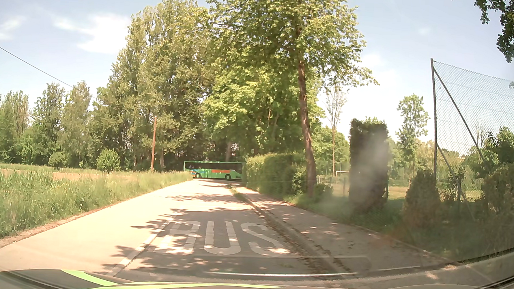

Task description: Follow the waypoints while adhering to traffic rules and regulations

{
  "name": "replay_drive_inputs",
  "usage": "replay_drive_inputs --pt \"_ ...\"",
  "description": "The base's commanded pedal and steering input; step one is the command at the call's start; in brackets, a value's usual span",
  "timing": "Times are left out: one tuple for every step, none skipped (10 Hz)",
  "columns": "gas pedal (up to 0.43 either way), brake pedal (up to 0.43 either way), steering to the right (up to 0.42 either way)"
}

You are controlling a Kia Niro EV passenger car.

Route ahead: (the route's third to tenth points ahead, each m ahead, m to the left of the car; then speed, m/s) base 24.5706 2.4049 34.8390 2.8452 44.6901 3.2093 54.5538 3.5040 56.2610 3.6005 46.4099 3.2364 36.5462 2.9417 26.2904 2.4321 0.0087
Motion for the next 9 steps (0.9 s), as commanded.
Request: replay_drive_inputs --pt "0.000 0.311 -0.089" --pt "0.000 0.311 -0.089" --pt "0.000 0.311 -0.089" --pt "0.000 0.311 -0.089" --pt "0.000 0.311 -0.089" --pt "0.000 0.311 -0.089" --pt "0.000 0.311 -0.089" --pt "0.000 0.311 -0.089" --pt "0.000 0.311 -0.089"
